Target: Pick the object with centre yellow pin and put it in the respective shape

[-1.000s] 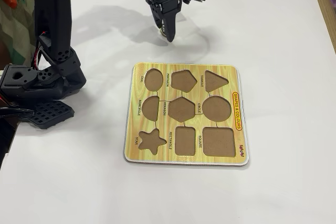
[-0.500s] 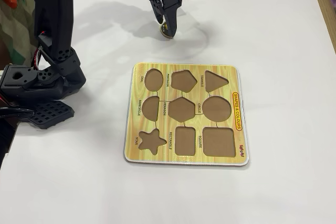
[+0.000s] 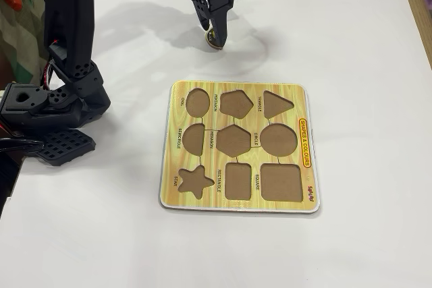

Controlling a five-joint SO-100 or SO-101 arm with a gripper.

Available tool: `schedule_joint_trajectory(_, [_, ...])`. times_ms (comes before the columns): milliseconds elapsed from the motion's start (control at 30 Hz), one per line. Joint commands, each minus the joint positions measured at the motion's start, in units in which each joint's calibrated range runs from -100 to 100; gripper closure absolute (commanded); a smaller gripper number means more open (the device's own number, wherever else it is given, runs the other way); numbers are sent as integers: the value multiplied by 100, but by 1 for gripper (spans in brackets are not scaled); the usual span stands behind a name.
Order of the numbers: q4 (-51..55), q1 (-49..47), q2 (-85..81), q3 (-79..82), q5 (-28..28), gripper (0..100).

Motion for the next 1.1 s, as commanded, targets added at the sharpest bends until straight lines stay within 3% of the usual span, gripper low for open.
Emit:
schedule_joint_trajectory(0, [-74,44,-1,-288,-50,79])
schedule_joint_trajectory(433, [-74,44,200,-477,-50,79])
schedule_joint_trajectory(600, [-74,73,200,-477,-18,92])
schedule_joint_trajectory(1067, [-74,93,141,-468,-50,89])
